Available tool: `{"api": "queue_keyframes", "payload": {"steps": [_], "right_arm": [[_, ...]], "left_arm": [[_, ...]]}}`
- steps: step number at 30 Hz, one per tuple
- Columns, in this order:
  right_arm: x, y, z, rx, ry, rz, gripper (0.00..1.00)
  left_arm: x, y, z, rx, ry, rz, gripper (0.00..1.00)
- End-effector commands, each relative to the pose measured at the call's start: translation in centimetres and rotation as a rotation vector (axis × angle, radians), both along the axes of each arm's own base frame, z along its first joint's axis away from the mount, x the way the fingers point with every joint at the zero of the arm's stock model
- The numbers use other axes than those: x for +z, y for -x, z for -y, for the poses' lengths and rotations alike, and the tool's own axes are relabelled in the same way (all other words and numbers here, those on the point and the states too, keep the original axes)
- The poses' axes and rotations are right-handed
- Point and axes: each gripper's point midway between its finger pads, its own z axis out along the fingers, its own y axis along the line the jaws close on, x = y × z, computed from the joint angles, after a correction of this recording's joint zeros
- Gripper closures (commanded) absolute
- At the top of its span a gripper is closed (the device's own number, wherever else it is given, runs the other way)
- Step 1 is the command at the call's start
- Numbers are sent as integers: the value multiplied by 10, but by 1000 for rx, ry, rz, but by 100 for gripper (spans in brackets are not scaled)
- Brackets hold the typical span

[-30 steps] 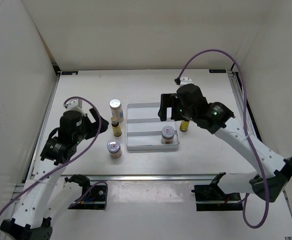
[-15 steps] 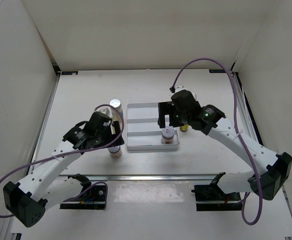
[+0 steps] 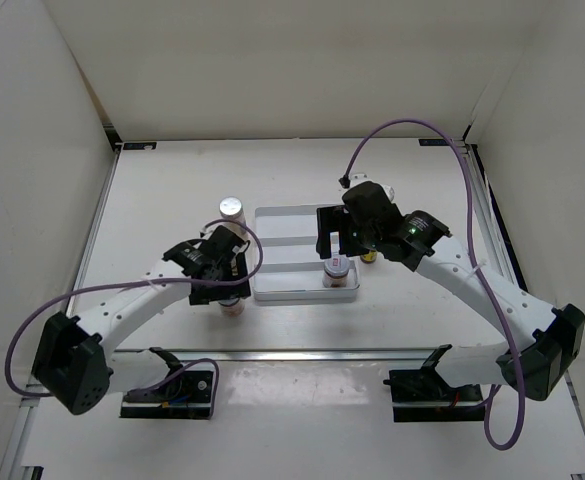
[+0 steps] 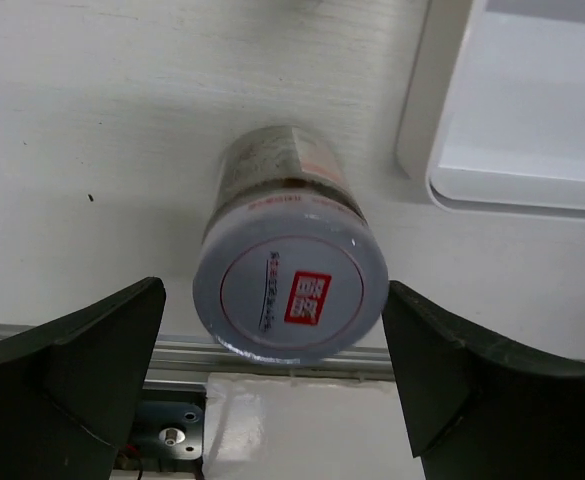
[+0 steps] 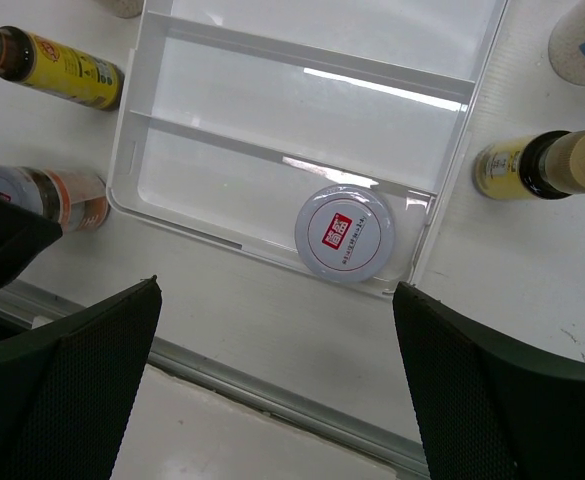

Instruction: Organize the condiment bottles

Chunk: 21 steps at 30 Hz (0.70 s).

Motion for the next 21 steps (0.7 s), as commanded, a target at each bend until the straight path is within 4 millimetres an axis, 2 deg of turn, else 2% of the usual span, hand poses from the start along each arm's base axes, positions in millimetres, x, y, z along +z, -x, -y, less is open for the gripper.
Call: {"api": "queue_keyframes", "payload": {"steps": [1, 5, 8, 9, 10, 12, 13, 15, 16, 18, 19, 21], "right_arm": [[8, 2, -1, 7, -28, 23, 0], [7, 2, 2, -1, -16, 22, 0], [6, 3, 3, -1, -10, 15, 0], [6, 3, 3, -1, -10, 15, 0], [6, 2, 4, -7, -5, 20, 0], [4, 3, 6, -7, 2, 14, 0], [4, 3, 6, -7, 2, 14, 0], [4, 3, 6, -7, 2, 14, 0], [1, 4, 7, -7, 8, 8, 0], [-1, 4, 9, -13, 20, 6, 0], [2, 5, 10, -14, 13, 12, 0], [2, 4, 11, -20, 18, 17, 0]], "left_arm": [[-7, -9, -1, 16, -49, -4, 0], [-20, -12, 1, 7, -63, -18, 5], [-24, -13, 3, -6, -57, -18, 14], [-24, -15, 4, -14, -55, -11, 26], [-26, -15, 4, -14, -60, -18, 32], [-15, -22, 8, -32, -46, 13, 46], [-12, -24, 10, -32, -40, 21, 57], [-1, -26, 10, -61, -56, 42, 63], [14, -36, 11, -48, -64, 84, 66], [30, -37, 17, -90, -70, 103, 71], [46, -46, 27, -106, -47, 141, 73], [57, -49, 44, -157, -41, 157, 73]]}}
